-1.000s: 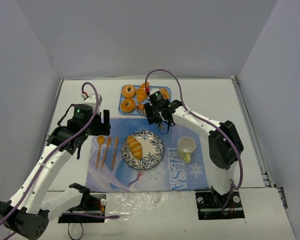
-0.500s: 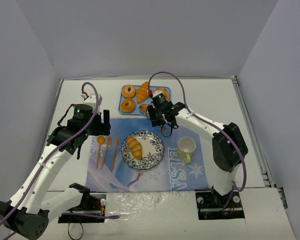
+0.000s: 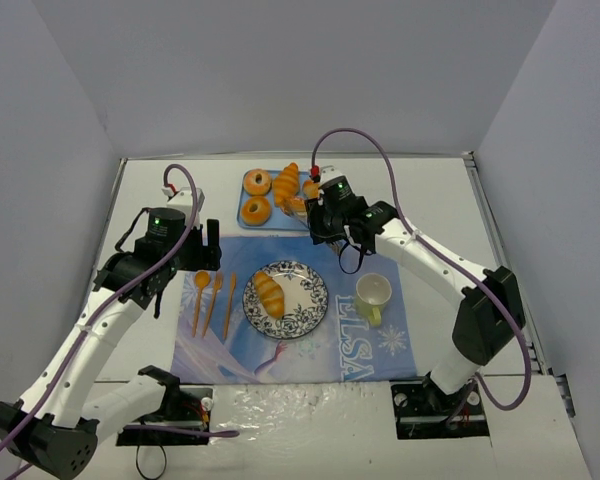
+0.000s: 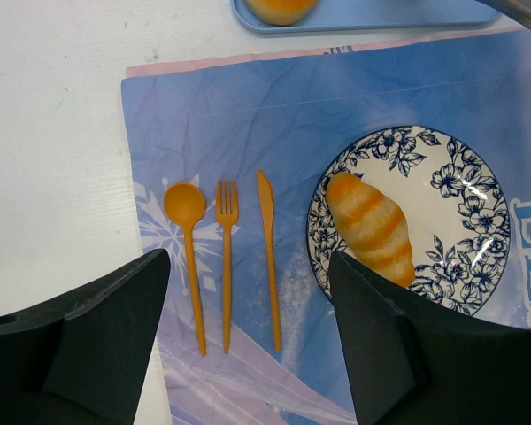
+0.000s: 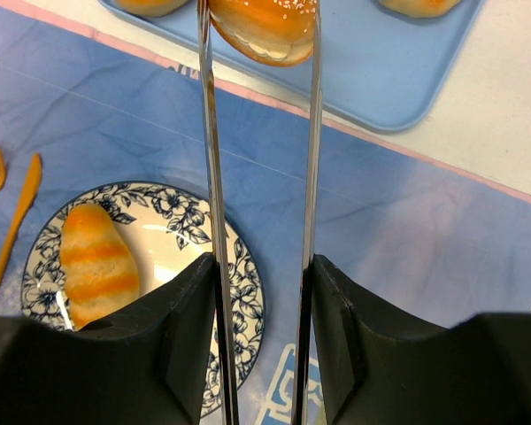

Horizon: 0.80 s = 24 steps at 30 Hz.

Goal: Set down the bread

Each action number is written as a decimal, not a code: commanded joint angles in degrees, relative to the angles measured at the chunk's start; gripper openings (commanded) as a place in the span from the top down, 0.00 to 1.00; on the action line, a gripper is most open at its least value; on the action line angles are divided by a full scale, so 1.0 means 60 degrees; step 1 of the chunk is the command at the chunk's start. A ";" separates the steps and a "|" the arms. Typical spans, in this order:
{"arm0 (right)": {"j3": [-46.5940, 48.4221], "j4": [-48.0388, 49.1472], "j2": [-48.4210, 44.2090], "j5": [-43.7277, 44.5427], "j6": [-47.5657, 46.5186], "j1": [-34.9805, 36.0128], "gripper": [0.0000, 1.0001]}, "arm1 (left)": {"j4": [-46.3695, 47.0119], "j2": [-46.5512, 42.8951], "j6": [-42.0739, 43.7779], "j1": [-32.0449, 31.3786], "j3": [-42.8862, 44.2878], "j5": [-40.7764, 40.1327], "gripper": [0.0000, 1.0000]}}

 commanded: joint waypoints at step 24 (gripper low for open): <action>-0.2740 -0.0935 -0.3072 -0.0630 0.0479 0.1882 0.82 | 0.0359 -0.0043 -0.0046 -0.0072 0.0269 -0.0008 0.31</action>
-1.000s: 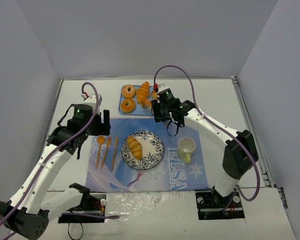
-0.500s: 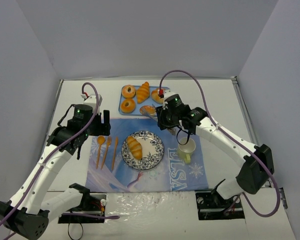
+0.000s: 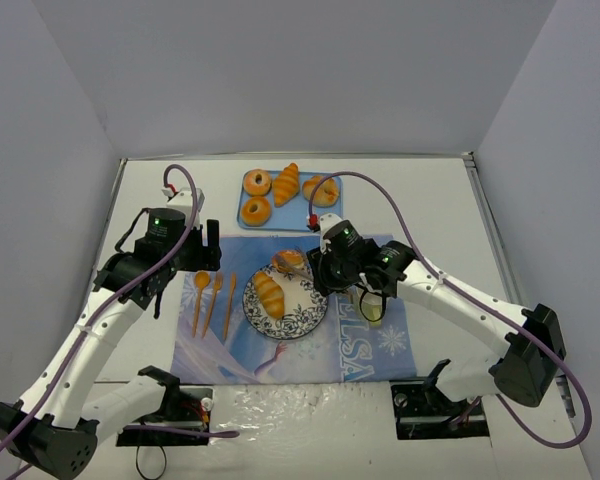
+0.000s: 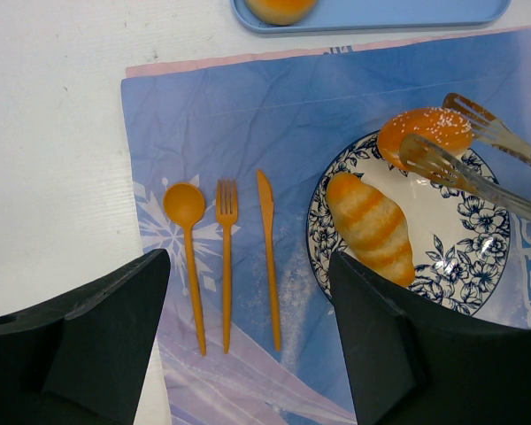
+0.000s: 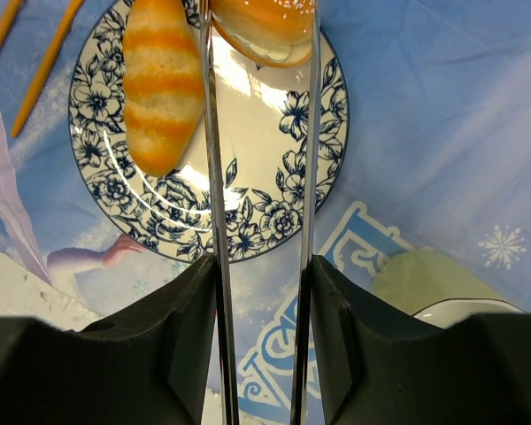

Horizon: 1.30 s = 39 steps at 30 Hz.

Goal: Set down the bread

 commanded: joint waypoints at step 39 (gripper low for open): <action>0.1606 -0.0037 0.0380 0.1578 0.0085 0.0367 0.40 | 0.0360 -0.0051 -0.0046 -0.0066 0.0269 -0.0018 0.31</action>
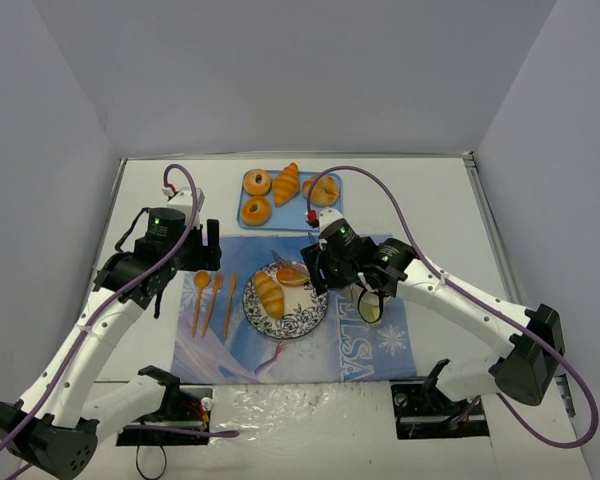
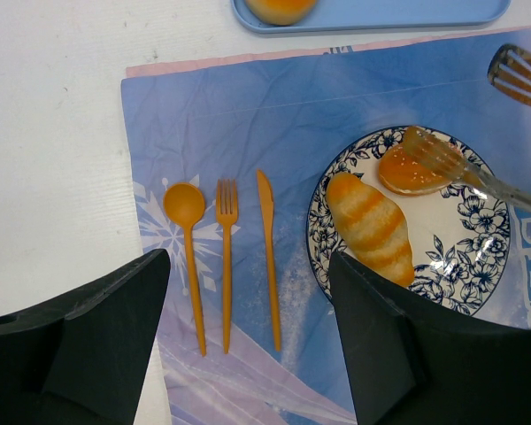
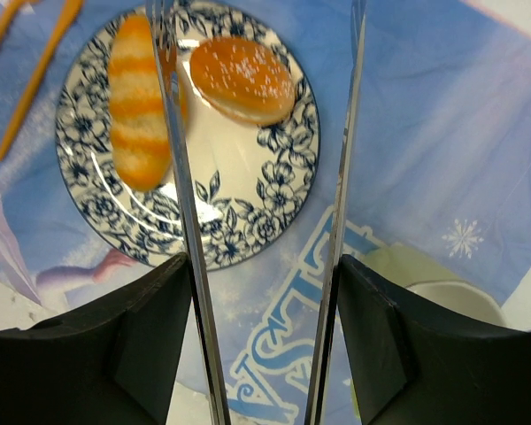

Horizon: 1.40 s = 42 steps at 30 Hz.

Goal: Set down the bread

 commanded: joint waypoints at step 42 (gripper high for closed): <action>0.6320 0.2214 0.6843 -0.0960 0.0713 -0.1265 0.42 | 0.0345 -0.0093 -0.0046 -0.0072 0.0269 -0.0054 0.31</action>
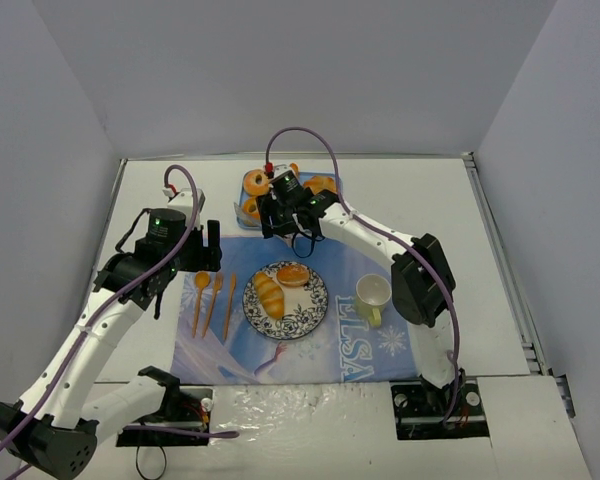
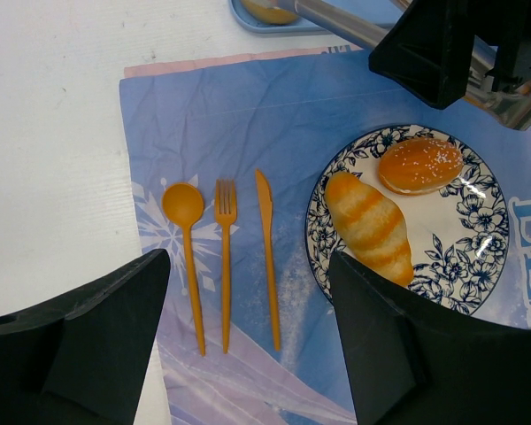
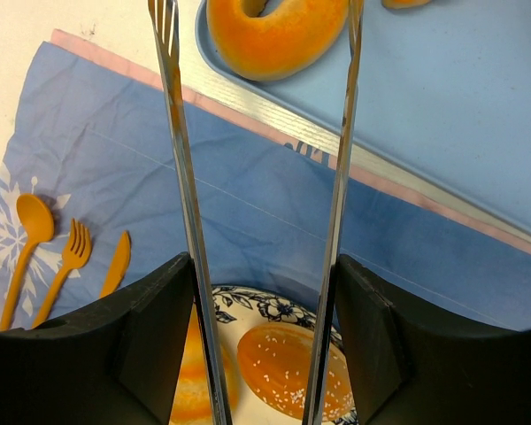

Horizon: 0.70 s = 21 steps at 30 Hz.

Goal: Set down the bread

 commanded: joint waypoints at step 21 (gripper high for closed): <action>0.0755 0.0397 0.0475 -0.0141 0.0153 -0.0115 0.43 | 0.0360 -0.0065 -0.0031 -0.0043 0.0269 -0.0065 0.31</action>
